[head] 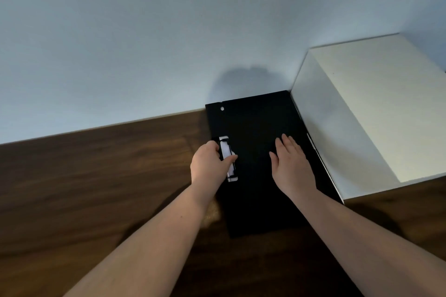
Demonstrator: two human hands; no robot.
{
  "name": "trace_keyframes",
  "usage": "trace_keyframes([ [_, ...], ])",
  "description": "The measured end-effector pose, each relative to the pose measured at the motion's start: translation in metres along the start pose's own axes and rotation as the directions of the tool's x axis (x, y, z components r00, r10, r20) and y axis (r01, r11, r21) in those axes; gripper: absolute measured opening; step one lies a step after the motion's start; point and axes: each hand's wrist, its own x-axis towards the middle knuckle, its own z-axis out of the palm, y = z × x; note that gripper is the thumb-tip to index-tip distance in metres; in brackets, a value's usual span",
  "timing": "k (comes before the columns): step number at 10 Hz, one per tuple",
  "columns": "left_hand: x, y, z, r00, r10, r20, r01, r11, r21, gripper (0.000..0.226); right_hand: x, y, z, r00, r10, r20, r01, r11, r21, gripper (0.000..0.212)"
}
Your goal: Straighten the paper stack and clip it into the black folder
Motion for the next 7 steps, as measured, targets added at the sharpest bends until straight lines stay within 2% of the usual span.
trace_keyframes([
  [2, -0.001, -0.004, 0.003, 0.998, 0.064, -0.012, -0.064, 0.998, -0.002, 0.03, 0.001, 0.006, 0.002, 1.0, -0.008, 0.003, 0.008, 0.999, -0.045, 0.052],
  [4, 0.002, -0.001, -0.004, 0.999, 0.049, 0.02, -0.049, 0.999, 0.02, 0.047, 0.001, 0.003, -0.002, 1.0, -0.002, 0.021, 0.002, 1.0, -0.018, 0.051],
  [6, -0.011, 0.005, -0.017, 0.998, 0.038, 0.059, -0.043, 0.995, 0.087, 0.03, 0.001, 0.0, -0.022, 0.991, 0.008, 0.134, -0.015, 0.999, 0.05, 0.052],
  [7, -0.029, 0.011, -0.033, 0.997, 0.002, 0.082, -0.011, 0.993, 0.114, 0.027, -0.008, -0.005, -0.045, 0.985, 0.051, 0.163, -0.067, 0.993, 0.093, 0.046],
])
